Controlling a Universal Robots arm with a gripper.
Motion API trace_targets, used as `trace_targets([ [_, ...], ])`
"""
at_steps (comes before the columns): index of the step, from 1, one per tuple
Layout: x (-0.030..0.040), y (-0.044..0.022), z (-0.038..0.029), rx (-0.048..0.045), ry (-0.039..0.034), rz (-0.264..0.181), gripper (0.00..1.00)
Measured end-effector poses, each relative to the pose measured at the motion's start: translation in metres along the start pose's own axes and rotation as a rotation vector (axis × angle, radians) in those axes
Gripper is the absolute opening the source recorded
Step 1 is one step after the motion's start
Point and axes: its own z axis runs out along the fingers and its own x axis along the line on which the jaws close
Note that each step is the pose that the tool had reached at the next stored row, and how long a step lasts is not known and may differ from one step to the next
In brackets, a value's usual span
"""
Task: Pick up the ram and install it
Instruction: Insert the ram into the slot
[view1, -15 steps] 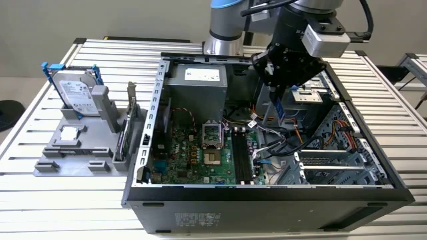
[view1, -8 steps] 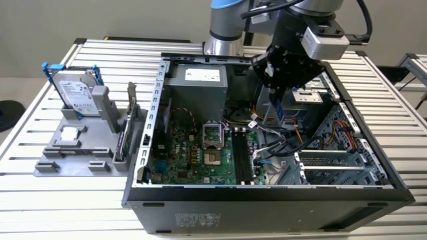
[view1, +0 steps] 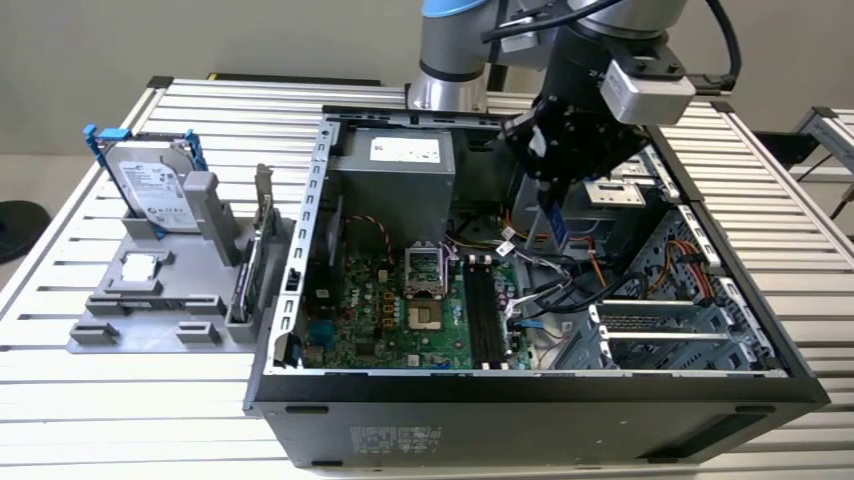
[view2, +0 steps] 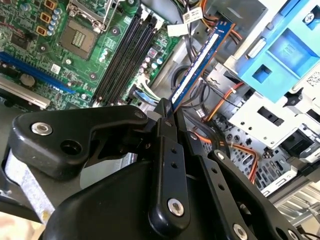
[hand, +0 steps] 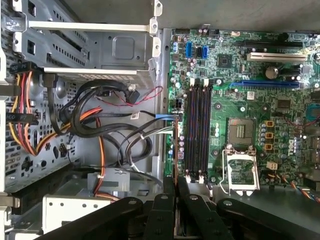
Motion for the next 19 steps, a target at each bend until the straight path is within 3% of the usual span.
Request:
trace_targets([
  [9, -0.0001, 0.0002, 0.0053, -0.0047, -0.0001, 0.002, 0.00],
  [19, -0.0005, 0.0055, 0.0111, -0.0046, -0.0007, 0.020, 0.00],
])
